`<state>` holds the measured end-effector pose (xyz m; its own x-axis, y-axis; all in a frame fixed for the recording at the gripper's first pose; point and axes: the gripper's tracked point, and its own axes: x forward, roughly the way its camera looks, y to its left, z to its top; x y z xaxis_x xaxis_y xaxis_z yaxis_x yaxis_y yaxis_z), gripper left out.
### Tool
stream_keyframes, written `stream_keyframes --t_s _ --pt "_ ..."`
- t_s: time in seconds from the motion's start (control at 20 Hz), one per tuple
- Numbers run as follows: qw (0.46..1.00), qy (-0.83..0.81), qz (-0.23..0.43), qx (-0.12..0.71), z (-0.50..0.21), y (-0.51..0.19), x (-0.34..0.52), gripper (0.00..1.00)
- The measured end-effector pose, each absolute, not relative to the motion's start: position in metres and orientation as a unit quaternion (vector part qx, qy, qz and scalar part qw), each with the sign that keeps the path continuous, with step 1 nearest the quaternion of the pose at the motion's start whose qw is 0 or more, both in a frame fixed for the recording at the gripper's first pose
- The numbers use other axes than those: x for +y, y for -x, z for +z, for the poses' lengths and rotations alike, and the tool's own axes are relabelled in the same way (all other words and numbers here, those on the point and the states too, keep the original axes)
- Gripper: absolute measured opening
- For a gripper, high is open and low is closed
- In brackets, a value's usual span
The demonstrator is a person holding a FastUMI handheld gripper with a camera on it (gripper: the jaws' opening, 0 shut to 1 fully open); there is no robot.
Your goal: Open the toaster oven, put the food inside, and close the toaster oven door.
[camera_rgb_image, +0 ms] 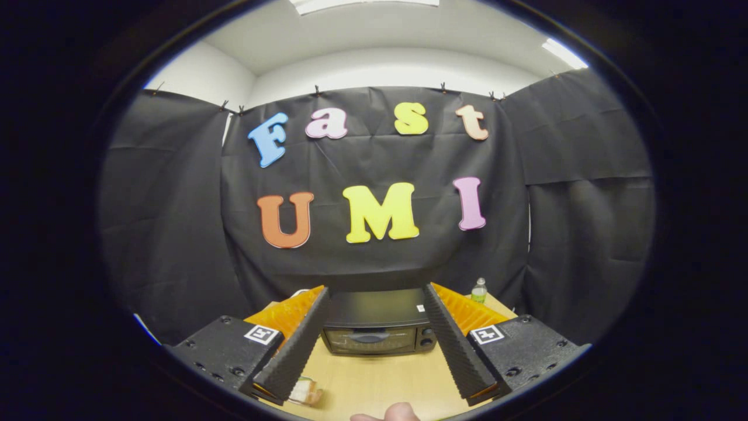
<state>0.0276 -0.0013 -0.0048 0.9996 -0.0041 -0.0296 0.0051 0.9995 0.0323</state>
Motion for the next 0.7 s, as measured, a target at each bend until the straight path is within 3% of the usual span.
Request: stream_keyframes --t_s 0.35,0.7 --pt "0.999 -0.01 0.006 0.041 -0.032 -0.065 0.003 1.0" --pt "0.997 0.004 0.014 0.08 -0.1 -0.153 0.003 1.0"
